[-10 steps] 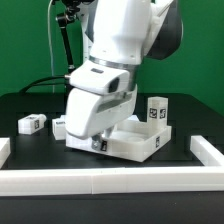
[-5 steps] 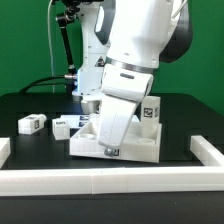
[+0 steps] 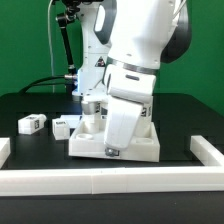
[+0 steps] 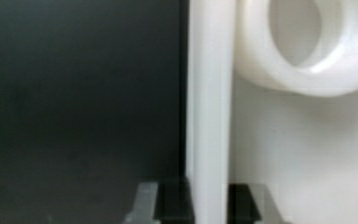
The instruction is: Assemble square table
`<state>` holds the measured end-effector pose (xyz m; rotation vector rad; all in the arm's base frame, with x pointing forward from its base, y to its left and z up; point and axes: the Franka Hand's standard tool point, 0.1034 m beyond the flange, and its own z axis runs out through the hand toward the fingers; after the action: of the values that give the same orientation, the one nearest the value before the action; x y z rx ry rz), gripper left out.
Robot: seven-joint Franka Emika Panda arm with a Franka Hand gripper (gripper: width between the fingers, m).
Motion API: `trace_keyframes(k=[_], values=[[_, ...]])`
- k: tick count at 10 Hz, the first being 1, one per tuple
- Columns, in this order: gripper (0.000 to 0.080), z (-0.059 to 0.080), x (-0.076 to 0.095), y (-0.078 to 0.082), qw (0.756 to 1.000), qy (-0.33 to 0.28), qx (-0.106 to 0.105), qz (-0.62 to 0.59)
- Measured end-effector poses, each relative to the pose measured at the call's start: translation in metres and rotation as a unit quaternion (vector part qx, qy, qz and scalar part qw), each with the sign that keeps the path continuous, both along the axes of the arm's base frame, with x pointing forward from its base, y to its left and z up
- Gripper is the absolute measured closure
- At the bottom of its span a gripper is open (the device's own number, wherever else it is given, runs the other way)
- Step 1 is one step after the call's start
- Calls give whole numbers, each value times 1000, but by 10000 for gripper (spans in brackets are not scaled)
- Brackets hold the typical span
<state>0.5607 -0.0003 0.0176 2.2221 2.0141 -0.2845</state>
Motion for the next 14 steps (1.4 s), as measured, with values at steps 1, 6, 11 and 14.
trace_keyframes(k=[1, 6, 11, 14], values=[[740, 4, 12, 10, 1000, 7, 0, 6], [739, 4, 29, 20, 1000, 10, 3, 19], [739, 6, 51, 32, 1000, 21, -1, 19], [739, 11, 67, 41, 1000, 15, 3, 23]])
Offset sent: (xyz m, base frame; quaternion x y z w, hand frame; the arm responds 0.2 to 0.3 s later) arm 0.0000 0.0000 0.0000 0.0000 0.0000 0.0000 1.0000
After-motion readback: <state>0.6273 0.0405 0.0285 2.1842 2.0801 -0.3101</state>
